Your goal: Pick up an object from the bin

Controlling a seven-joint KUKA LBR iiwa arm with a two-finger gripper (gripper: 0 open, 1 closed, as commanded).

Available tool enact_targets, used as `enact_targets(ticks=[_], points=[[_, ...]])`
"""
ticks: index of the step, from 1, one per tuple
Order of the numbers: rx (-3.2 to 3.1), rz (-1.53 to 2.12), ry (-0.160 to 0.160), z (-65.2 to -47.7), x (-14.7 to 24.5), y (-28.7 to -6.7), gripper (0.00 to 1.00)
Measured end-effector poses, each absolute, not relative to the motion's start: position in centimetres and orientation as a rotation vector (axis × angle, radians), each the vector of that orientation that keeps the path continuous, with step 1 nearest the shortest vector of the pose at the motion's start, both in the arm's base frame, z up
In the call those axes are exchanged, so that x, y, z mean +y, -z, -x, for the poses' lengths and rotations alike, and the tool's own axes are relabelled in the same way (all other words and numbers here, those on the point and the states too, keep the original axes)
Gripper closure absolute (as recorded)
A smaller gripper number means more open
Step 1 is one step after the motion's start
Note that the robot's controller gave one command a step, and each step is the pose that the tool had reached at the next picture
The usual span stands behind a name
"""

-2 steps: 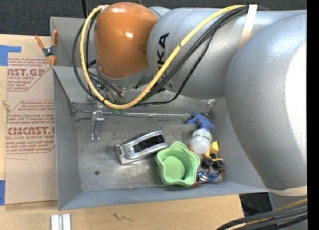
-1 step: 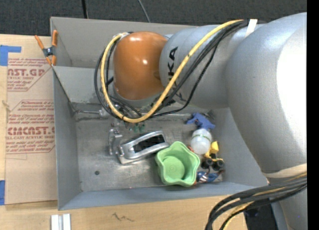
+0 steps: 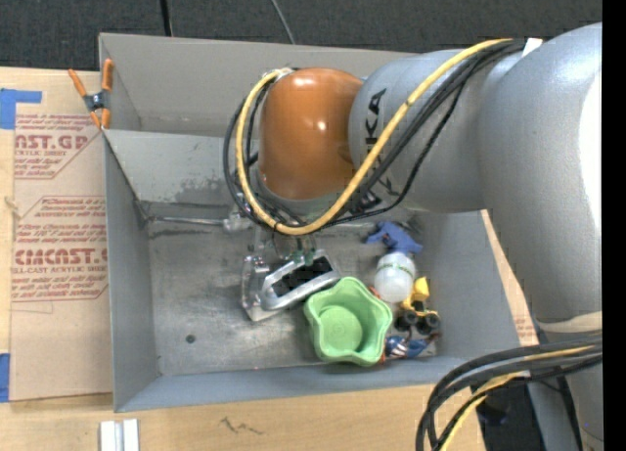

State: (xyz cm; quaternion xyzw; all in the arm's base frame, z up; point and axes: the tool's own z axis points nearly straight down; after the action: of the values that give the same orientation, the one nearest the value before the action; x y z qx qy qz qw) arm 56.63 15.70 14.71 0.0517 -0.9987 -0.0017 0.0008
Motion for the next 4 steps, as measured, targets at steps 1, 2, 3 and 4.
enact_targets(ticks=[1, 2, 3, 4], points=[[-3.119, -0.454, 0.009, -54.7, 13.8, -12.8, 0.0], [-3.148, -0.521, 0.031, -54.2, 8.3, -8.4, 0.0], [-3.167, -0.489, 0.022, -54.2, 6.6, -8.5, 1.0], [-3.167, -0.488, 0.022, -54.2, 6.6, -8.5, 1.0]])
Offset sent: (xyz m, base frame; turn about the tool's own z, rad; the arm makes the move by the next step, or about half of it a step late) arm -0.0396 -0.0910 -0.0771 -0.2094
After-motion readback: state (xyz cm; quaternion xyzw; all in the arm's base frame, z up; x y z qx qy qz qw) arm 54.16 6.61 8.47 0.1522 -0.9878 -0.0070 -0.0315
